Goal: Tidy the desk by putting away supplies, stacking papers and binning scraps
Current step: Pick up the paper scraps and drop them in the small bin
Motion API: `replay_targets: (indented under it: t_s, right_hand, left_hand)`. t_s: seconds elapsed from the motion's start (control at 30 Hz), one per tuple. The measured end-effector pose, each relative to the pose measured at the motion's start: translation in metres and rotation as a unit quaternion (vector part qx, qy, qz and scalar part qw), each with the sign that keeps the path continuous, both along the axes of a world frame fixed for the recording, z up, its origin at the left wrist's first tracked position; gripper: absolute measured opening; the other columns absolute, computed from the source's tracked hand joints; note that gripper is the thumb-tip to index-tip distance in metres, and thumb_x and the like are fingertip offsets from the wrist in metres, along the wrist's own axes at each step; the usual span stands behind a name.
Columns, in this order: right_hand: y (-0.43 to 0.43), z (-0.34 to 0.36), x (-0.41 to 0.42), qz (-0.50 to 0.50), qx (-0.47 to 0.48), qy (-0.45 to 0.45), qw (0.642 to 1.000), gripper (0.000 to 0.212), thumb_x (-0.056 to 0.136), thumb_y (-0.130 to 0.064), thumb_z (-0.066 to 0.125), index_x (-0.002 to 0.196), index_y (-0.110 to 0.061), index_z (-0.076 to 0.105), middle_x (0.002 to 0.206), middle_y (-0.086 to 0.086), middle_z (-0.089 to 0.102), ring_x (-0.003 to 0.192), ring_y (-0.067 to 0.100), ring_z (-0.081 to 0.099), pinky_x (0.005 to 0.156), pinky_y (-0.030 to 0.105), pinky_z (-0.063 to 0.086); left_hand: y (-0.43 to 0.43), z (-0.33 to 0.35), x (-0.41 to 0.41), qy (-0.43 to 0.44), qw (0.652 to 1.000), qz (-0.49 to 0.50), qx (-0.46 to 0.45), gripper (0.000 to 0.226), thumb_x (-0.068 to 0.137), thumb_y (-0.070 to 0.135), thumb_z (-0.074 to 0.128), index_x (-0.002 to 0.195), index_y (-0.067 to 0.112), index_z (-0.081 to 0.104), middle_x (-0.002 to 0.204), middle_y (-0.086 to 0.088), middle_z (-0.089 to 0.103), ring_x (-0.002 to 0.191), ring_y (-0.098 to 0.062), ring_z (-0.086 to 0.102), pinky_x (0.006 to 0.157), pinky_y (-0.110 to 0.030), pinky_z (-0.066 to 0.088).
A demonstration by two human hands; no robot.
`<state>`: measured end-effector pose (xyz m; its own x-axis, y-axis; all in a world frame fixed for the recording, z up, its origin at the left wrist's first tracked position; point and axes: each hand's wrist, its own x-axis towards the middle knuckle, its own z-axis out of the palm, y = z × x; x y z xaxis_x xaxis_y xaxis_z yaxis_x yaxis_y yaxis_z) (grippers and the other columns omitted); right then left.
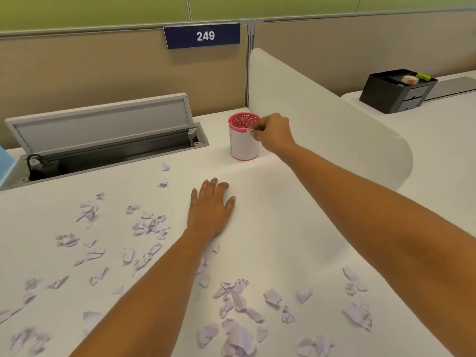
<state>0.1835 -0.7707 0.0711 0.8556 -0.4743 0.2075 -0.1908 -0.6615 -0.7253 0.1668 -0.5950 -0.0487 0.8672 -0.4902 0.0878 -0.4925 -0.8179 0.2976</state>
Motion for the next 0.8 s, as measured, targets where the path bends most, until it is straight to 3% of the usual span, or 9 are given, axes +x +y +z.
replay_targets:
  t_s: [0.37, 0.5, 0.63, 0.73, 0.8]
  right_hand:
    - [-0.009, 0.003, 0.061, -0.018, -0.013, 0.013, 1.000, 0.026, 0.092, -0.009, 0.054, 0.115, -0.006, 0.065, 0.124, 0.012, 0.061, 0.112, 0.025, 0.057, 0.093, 0.028, 0.047]
    - [-0.008, 0.005, 0.053, -0.022, 0.002, -0.041, 0.999, 0.027, 0.095, -0.010, 0.049, 0.116, -0.004, 0.065, 0.121, 0.013, 0.062, 0.111, 0.024, 0.058, 0.096, 0.027, 0.046]
    - [0.006, -0.003, 0.029, -0.024, 0.010, -0.135, 0.990, 0.025, 0.093, -0.008, 0.050, 0.111, -0.004, 0.067, 0.111, 0.011, 0.068, 0.103, 0.020, 0.062, 0.087, 0.018, 0.044]
    - [0.026, -0.034, 0.002, 0.027, -0.004, -0.132, 0.991, 0.023, 0.091, -0.009, 0.054, 0.109, -0.004, 0.068, 0.109, 0.011, 0.068, 0.099, 0.022, 0.062, 0.086, 0.020, 0.045]
    - [0.036, -0.061, -0.011, 0.095, -0.027, -0.070, 0.993, 0.023, 0.091, -0.011, 0.055, 0.110, -0.005, 0.067, 0.115, 0.010, 0.066, 0.105, 0.023, 0.060, 0.093, 0.025, 0.045]
  left_hand:
    - [0.001, -0.002, -0.003, -0.017, 1.000, 0.005, 0.004, 0.045, 0.098, 0.042, 0.027, 0.141, 0.026, 0.029, 0.154, 0.000, 0.018, 0.144, -0.018, 0.009, 0.118, -0.040, 0.005]
    - [0.000, -0.001, -0.004, -0.012, 1.000, 0.010, 0.007, 0.046, 0.098, 0.042, 0.027, 0.141, 0.026, 0.028, 0.155, 0.001, 0.017, 0.144, -0.017, 0.008, 0.118, -0.040, 0.004]
    - [0.000, 0.001, -0.005, -0.009, 1.000, 0.012, 0.009, 0.046, 0.098, 0.041, 0.028, 0.141, 0.025, 0.028, 0.155, 0.000, 0.017, 0.144, -0.017, 0.008, 0.118, -0.040, 0.003]
    - [0.000, 0.002, -0.005, -0.007, 1.000, 0.008, 0.014, 0.046, 0.098, 0.041, 0.028, 0.141, 0.024, 0.030, 0.155, -0.001, 0.018, 0.144, -0.019, 0.009, 0.117, -0.041, 0.004]
    - [0.000, 0.002, -0.003, -0.014, 1.000, 0.003, 0.026, 0.046, 0.098, 0.041, 0.029, 0.141, 0.023, 0.031, 0.154, -0.003, 0.021, 0.143, -0.020, 0.012, 0.117, -0.042, 0.008]
